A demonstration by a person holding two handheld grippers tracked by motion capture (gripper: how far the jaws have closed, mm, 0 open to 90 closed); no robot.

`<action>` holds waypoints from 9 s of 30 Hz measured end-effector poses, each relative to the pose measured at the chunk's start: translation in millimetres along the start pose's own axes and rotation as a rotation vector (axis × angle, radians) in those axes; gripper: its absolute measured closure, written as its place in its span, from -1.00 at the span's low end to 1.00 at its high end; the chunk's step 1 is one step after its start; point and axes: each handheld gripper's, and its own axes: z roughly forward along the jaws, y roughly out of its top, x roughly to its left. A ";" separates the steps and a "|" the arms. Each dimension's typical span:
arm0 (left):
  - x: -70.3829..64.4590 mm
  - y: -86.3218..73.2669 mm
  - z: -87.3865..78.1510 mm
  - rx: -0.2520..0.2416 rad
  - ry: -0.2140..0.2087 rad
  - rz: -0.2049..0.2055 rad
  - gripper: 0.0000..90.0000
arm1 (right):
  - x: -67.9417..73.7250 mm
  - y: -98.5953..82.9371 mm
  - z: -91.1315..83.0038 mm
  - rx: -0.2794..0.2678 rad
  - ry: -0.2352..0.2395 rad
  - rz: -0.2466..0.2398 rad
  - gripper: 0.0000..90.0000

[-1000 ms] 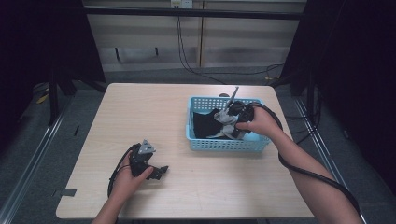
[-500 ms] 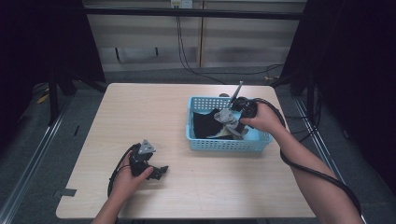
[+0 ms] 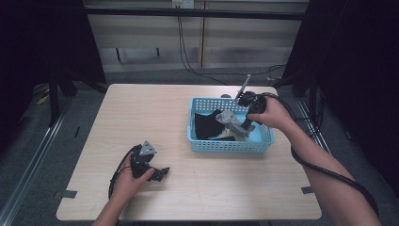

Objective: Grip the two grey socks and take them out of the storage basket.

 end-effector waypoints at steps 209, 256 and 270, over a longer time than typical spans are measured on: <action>0.4 0.4 0.8 -0.004 -0.003 0.003 -1.00 | 163.1 13.6 3.5 -0.130 0.034 -0.535 0.77; 0.8 0.5 0.5 0.001 -0.003 0.010 -1.00 | 187.3 18.8 92.2 -0.039 0.102 -0.553 0.56; 0.9 0.5 0.5 0.002 -0.003 0.011 -1.00 | 183.1 11.7 95.6 -0.062 0.126 -0.501 0.44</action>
